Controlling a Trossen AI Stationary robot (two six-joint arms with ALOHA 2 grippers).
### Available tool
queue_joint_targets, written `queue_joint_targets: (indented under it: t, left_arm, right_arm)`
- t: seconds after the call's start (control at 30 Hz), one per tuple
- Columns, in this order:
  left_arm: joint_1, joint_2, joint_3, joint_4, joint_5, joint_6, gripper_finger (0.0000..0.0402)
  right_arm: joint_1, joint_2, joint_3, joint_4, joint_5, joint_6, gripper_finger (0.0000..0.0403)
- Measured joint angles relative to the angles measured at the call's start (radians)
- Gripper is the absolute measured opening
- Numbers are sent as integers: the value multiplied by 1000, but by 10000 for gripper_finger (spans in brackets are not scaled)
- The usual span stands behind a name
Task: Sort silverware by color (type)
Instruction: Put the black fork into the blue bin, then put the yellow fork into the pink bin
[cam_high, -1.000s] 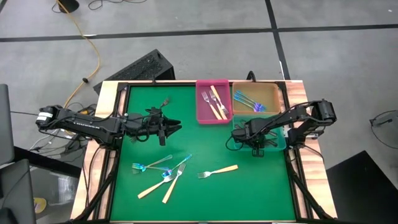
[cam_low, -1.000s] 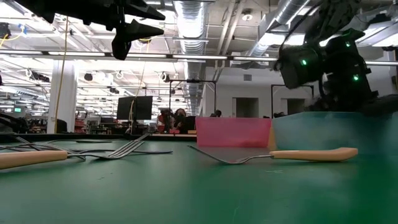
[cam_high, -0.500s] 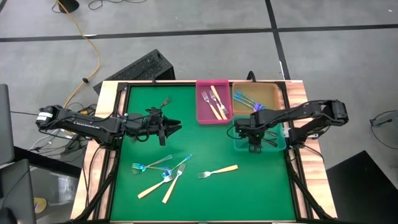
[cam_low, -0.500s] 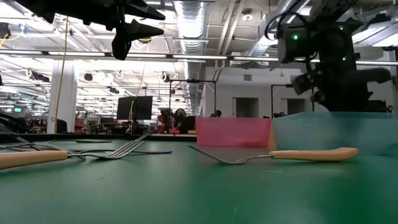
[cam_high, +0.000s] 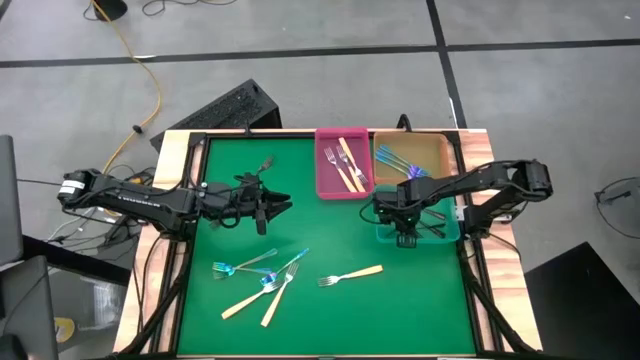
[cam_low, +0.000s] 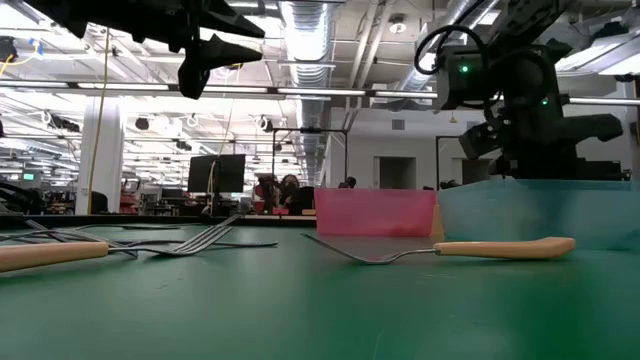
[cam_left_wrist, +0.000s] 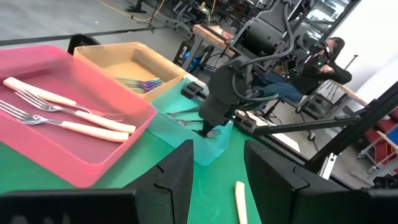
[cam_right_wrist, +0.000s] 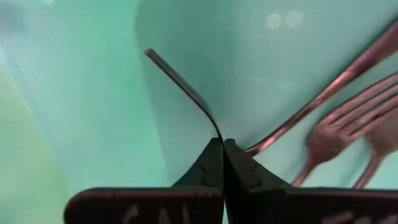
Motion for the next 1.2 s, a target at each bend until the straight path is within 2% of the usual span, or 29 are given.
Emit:
queue_joint_targets:
  t: [0.23, 0.7, 0.8, 0.9, 1.03, 1.2]
  left_arm:
    - [0, 0, 0, 0, -27, 1, 126]
    - [0, 0, 0, -28, -28, 1, 126]
    - [0, -1, 0, -57, 30, -16, 126]
    - [0, -2, 0, -117, 135, -29, 125]
    - [-1, -1, 46, -316, 234, -13, 125]
    - [-14, 0, 152, -568, 221, 31, 125]
  right_arm:
    - [-35, -3, -1, -19, 82, 39, 61]
    - [-70, -31, 38, -34, 79, 32, 65]
    - [-70, -38, 84, -56, 78, 31, 65]
    - [-70, -46, 138, -63, 78, 29, 65]
    - [-70, -60, 220, -85, 76, 29, 65]
    - [-70, -71, 321, -112, 77, 29, 65]
